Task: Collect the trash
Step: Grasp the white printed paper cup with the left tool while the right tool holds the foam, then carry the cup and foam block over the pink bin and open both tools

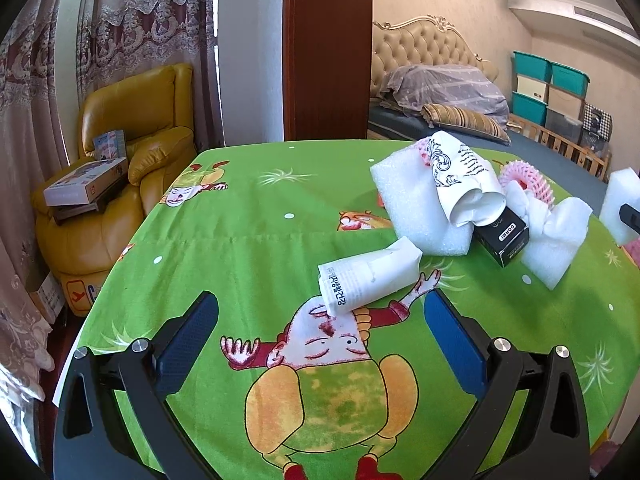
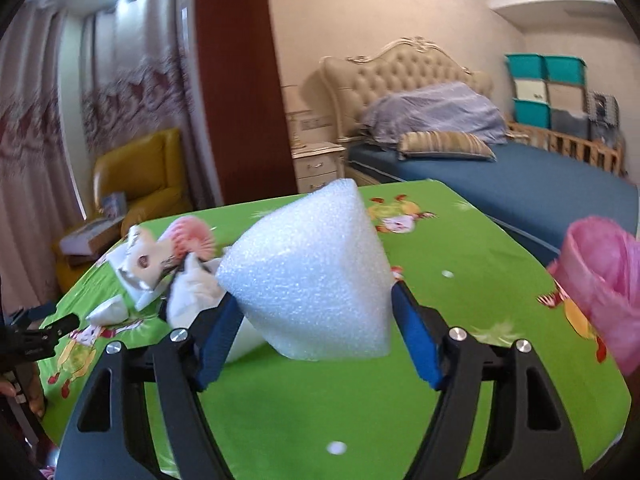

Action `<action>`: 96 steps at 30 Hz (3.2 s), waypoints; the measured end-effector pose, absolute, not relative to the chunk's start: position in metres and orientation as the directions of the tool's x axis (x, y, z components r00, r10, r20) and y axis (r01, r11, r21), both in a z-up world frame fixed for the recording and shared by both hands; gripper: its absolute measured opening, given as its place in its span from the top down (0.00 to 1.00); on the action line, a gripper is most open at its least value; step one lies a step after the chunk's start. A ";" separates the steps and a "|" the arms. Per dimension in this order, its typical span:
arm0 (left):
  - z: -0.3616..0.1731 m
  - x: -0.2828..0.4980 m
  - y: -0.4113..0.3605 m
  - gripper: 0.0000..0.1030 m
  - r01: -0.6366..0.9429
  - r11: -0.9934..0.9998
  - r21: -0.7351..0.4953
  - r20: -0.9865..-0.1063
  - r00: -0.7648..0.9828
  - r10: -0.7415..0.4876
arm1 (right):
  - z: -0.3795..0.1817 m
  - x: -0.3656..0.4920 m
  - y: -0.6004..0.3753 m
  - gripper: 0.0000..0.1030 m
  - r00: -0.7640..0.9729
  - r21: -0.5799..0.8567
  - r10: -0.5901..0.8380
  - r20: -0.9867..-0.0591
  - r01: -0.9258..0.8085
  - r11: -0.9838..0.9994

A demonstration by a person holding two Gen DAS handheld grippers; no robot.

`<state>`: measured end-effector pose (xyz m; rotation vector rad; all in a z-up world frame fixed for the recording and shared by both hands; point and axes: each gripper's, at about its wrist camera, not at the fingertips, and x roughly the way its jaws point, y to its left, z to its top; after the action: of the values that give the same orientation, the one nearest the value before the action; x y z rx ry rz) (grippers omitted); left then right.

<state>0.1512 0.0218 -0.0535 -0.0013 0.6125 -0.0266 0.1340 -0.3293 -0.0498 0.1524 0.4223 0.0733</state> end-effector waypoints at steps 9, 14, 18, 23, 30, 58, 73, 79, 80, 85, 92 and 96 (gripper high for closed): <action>-0.039 0.159 0.004 0.06 0.102 0.992 -0.078 -0.598 0.791 -0.128 | -0.065 0.133 -0.340 0.30 0.920 0.182 0.087 -0.383 -0.017 0.983; -0.017 0.176 -0.022 0.06 0.109 0.990 -0.087 -0.557 0.819 -0.139 | -0.065 0.133 -0.323 0.30 0.920 0.121 0.085 -0.382 -0.042 0.992; -0.010 0.195 -0.051 0.06 0.135 0.990 -0.041 -0.537 0.832 -0.136 | -0.066 0.132 -0.323 0.30 0.919 0.122 0.094 -0.382 -0.050 0.991; -0.010 0.224 -0.082 0.12 0.156 0.988 0.019 -0.544 0.830 -0.120 | -0.066 0.133 -0.332 0.30 0.919 0.156 0.106 -0.381 -0.049 0.986; -0.022 0.254 -0.101 0.27 0.163 0.982 0.099 -0.597 0.799 -0.072 | -0.066 0.132 -0.333 0.29 0.919 0.164 0.118 -0.375 -0.059 0.985; -0.028 0.137 -0.062 0.41 0.157 0.986 -0.048 -0.443 0.882 -0.162 | -0.065 0.130 -0.329 0.29 0.921 0.149 0.129 -0.368 -0.079 0.986; -0.014 0.133 -0.106 0.41 0.280 0.960 -0.002 -0.458 0.853 -0.250 | -0.058 0.116 -0.363 0.29 0.927 0.254 0.147 -0.344 -0.058 0.965; -0.005 0.135 -0.145 0.41 0.389 0.921 0.012 -0.470 0.816 -0.338 | -0.047 0.093 -0.394 0.29 0.944 0.234 0.085 -0.319 -0.008 0.972; -0.005 0.135 -0.155 0.41 0.409 0.912 0.024 -0.473 0.808 -0.350 | -0.046 0.090 -0.398 0.29 0.945 0.227 0.075 -0.319 -0.001 0.974; -0.002 0.134 -0.198 0.41 0.502 0.863 0.046 -0.492 0.763 -0.418 | -0.043 0.070 -0.421 0.29 0.951 0.166 0.004 -0.309 0.050 0.985; 0.007 0.138 -0.268 0.41 0.631 0.774 0.051 -0.514 0.681 -0.522 | -0.039 0.046 -0.468 0.29 0.943 0.116 -0.124 -0.308 0.167 0.979; 0.011 0.142 -0.312 0.41 0.694 0.719 0.035 -0.524 0.625 -0.578 | -0.037 0.031 -0.501 0.29 0.932 0.100 -0.190 -0.310 0.231 0.968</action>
<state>0.1422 -0.3119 0.0112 0.2443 0.5112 -0.7380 0.0312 -0.5011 -0.0374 0.1359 0.3031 -0.2163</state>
